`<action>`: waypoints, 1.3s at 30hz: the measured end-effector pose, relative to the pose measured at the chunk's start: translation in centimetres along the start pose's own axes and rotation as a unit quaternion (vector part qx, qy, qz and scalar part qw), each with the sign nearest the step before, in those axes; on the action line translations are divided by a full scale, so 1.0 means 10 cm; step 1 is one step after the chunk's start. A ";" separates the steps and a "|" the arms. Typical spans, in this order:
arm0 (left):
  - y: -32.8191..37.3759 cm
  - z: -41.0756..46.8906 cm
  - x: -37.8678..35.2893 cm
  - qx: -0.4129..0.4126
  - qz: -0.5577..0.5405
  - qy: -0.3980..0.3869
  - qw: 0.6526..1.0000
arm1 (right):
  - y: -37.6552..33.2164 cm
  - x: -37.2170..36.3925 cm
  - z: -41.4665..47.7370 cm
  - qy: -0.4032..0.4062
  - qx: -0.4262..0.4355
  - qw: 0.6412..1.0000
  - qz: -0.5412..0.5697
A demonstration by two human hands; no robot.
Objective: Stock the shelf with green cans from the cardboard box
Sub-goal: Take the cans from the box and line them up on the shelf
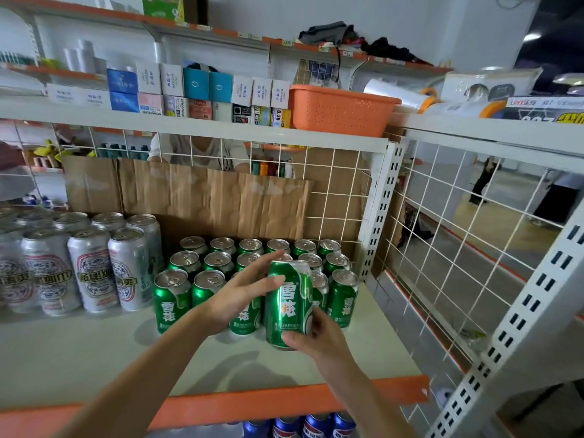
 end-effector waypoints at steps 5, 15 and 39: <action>0.09 0.01 0.04 0.007 0.013 0.026 1.000 | 0.06 0.00 0.02 0.023 0.006 1.000 -0.011; 0.12 -0.24 0.36 -0.028 0.117 0.073 0.990 | 0.19 -0.38 0.04 -0.122 0.009 0.990 -0.071; -0.57 -1.06 1.54 0.042 0.206 0.225 0.951 | 0.81 -0.91 0.07 -0.204 0.139 0.806 -0.537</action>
Point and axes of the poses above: each hand's wrist, its own z-axis towards the middle knuckle, its own x-axis out of the back of the hand, y = z × x, the point moved 10 cm from there along z, towards the middle knuckle, and after that the axes turned 10 degrees about x, right-handed, at the moved point
